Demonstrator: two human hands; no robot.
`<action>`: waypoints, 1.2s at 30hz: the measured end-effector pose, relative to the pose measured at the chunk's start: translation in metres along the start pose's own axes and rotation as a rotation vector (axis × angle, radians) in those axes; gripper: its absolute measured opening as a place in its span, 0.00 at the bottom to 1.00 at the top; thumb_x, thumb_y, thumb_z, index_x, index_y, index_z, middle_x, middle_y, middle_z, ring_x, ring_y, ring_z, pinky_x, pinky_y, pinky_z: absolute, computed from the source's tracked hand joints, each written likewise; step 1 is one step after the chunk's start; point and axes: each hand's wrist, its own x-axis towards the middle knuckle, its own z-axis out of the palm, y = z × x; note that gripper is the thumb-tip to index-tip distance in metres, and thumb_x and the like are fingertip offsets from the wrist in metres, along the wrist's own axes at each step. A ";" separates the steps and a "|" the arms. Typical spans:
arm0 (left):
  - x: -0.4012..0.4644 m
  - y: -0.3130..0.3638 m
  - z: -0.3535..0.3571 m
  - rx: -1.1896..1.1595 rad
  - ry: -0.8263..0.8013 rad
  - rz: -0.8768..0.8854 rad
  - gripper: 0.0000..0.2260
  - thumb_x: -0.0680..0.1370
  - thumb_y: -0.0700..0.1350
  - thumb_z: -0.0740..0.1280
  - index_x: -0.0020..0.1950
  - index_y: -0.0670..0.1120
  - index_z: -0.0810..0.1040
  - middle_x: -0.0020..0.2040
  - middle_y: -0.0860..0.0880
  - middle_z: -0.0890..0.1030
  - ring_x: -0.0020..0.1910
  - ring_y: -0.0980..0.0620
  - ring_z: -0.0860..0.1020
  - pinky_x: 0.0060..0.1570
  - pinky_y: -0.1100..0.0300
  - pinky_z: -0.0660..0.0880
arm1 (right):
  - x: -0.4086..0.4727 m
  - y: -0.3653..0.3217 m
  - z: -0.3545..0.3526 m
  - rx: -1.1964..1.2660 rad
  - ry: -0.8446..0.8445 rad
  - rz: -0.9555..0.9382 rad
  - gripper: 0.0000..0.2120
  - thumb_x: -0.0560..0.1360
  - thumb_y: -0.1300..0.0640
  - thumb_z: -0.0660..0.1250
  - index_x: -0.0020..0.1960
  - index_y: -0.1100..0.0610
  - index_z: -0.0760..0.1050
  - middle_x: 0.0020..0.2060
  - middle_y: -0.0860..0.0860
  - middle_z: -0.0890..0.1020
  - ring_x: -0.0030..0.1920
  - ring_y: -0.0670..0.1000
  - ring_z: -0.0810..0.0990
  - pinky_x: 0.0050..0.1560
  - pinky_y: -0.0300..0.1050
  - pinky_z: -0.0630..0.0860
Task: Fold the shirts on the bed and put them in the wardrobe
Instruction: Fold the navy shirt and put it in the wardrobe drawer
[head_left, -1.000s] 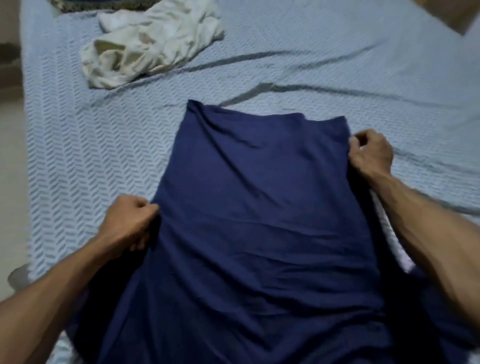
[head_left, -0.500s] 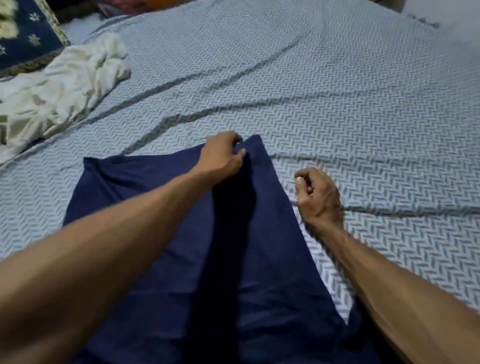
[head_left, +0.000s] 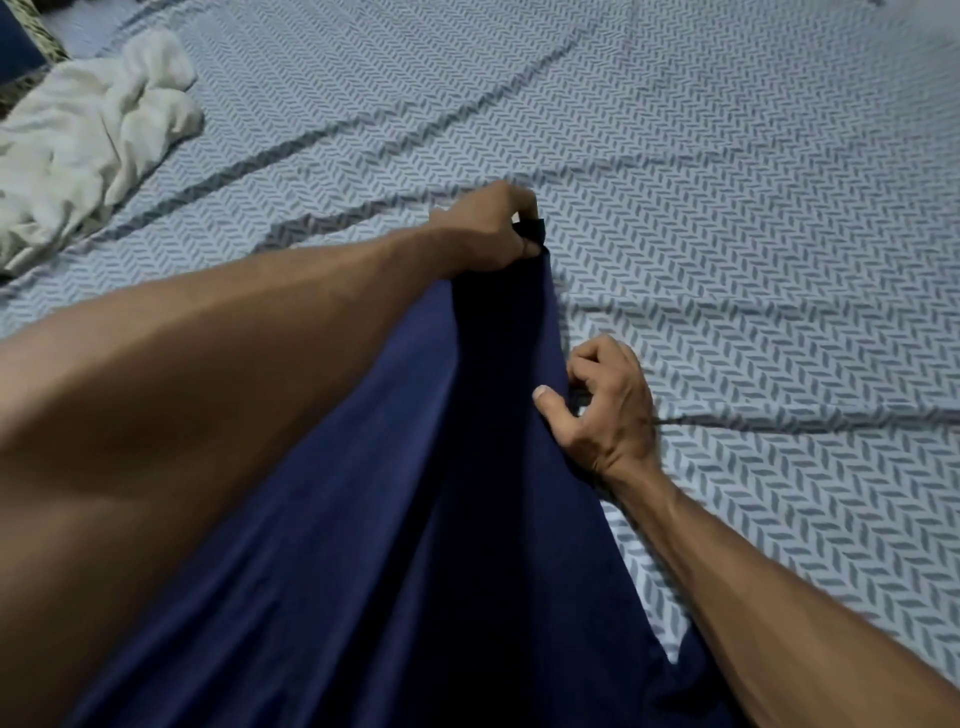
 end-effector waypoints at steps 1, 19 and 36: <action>0.002 0.000 0.004 -0.006 0.014 -0.001 0.07 0.74 0.49 0.73 0.49 0.56 0.76 0.52 0.54 0.79 0.55 0.49 0.78 0.63 0.43 0.72 | 0.001 0.001 0.001 0.030 0.021 0.005 0.17 0.68 0.46 0.67 0.31 0.56 0.64 0.38 0.48 0.71 0.41 0.51 0.71 0.41 0.47 0.69; -0.268 -0.034 0.057 0.161 0.035 0.035 0.26 0.74 0.54 0.68 0.70 0.48 0.69 0.59 0.42 0.74 0.59 0.37 0.74 0.54 0.45 0.73 | 0.007 -0.015 -0.019 0.089 -0.119 0.314 0.15 0.65 0.47 0.68 0.47 0.55 0.78 0.48 0.49 0.77 0.48 0.50 0.78 0.51 0.40 0.76; -0.531 0.001 0.141 0.302 -0.115 0.306 0.33 0.69 0.78 0.60 0.57 0.52 0.77 0.52 0.53 0.74 0.52 0.50 0.73 0.49 0.55 0.72 | -0.229 -0.013 -0.175 -0.340 -0.119 0.753 0.30 0.69 0.30 0.69 0.57 0.53 0.76 0.61 0.56 0.77 0.65 0.61 0.73 0.66 0.59 0.69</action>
